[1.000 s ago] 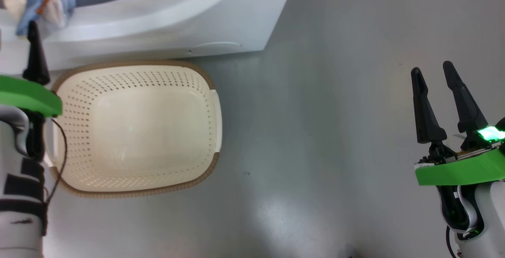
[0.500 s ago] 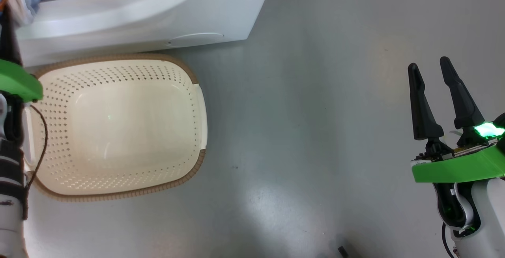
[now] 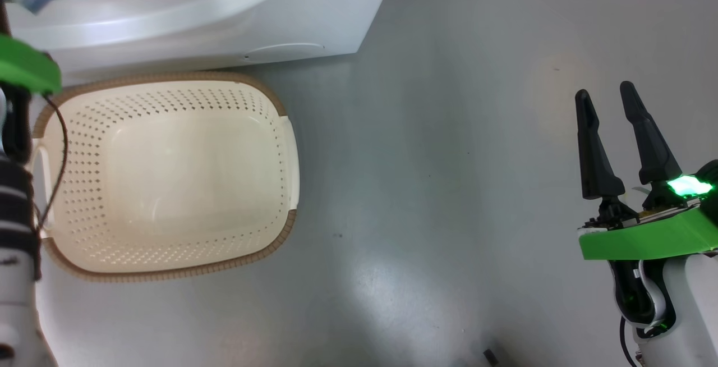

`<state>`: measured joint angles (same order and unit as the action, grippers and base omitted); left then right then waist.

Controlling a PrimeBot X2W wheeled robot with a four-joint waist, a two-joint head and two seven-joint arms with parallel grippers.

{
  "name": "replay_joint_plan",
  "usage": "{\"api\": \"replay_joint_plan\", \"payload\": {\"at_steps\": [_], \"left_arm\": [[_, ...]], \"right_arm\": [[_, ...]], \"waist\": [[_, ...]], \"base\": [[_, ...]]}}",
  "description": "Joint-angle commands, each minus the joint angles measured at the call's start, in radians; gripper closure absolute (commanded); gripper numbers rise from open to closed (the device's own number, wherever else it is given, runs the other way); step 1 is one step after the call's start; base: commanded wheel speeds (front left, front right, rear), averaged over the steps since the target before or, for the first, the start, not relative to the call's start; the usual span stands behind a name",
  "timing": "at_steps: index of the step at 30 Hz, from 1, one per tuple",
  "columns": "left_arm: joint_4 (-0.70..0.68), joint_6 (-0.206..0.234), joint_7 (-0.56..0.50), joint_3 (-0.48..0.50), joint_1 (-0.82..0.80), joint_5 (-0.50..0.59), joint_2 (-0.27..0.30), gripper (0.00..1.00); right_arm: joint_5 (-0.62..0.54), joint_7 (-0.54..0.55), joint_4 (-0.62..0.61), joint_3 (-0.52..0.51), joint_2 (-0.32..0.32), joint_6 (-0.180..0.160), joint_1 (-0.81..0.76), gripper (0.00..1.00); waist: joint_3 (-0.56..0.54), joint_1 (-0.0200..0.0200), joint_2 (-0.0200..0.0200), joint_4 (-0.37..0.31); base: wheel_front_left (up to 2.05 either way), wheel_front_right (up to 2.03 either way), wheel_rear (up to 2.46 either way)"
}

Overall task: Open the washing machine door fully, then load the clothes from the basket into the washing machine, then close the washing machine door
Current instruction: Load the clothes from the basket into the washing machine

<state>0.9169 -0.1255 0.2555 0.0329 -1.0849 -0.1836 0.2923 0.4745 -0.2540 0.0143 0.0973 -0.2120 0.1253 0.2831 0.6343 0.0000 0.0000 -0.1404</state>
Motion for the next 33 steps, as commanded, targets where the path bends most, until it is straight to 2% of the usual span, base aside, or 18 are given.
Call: {"api": "replay_joint_plan", "payload": {"at_steps": [1, 10, 17, 26, 27, 29, 30, 31, 33], "left_arm": [[-0.029, -0.003, 0.006, 0.009, -0.032, -0.001, 0.044, 1.00], [0.091, -0.005, 0.006, -0.039, -0.226, -0.003, 0.075, 1.00], [0.025, 0.023, 0.006, -0.021, -0.289, 0.011, 0.105, 1.00], [0.232, 0.024, -0.007, -0.078, -0.323, 0.056, 0.118, 1.00], [0.252, 0.024, -0.015, -0.086, -0.332, 0.062, 0.121, 0.91], [0.289, 0.020, -0.041, -0.100, -0.349, 0.069, 0.122, 0.55], [0.299, 0.019, -0.044, -0.107, -0.356, 0.072, 0.124, 0.21], [0.309, 0.018, -0.047, -0.109, -0.362, 0.071, 0.124, 0.00], [0.325, 0.015, -0.058, -0.113, -0.368, 0.067, 0.123, 0.00]], "right_arm": [[-0.005, -0.008, -0.022, 0.022, -0.005, 0.005, 0.005, 0.00], [0.005, -0.008, -0.017, 0.041, 0.006, 0.005, 0.015, 0.00], [0.009, -0.008, -0.016, 0.045, 0.020, 0.005, 0.020, 0.00], [0.009, -0.008, -0.012, 0.052, 0.034, 0.005, 0.018, 0.00], [0.009, -0.008, -0.011, 0.053, 0.034, 0.005, 0.019, 0.00], [0.010, -0.008, -0.011, 0.054, 0.035, 0.005, 0.022, 0.00], [0.010, -0.008, -0.010, 0.054, 0.035, 0.005, 0.022, 0.00], [0.009, -0.008, -0.010, 0.055, 0.036, 0.005, 0.022, 0.00], [0.008, -0.008, -0.009, 0.056, 0.037, 0.005, 0.022, 0.00]], "waist": [[0.004, 0.0000, 0.0000, -0.002], [0.026, 0.0000, 0.0000, -0.043], [0.045, 0.0000, 0.0000, -0.080], [0.050, 0.0000, 0.0000, -0.094], [0.049, 0.0000, 0.0000, -0.094], [0.047, 0.0000, 0.0000, -0.095], [0.045, 0.0000, 0.0000, -0.095], [0.043, 0.0000, 0.0000, -0.094], [0.037, 0.0000, 0.0000, -0.094]], "base": [[0.00, 0.00, 0.00], [0.00, 0.00, 0.00], [0.00, 0.00, 0.00], [0.00, 0.00, 0.00], [0.00, 0.00, 0.00], [0.00, 0.00, 0.00], [0.00, 0.00, 0.00], [0.00, 0.00, 0.00], [0.00, 0.00, 0.00]]}}
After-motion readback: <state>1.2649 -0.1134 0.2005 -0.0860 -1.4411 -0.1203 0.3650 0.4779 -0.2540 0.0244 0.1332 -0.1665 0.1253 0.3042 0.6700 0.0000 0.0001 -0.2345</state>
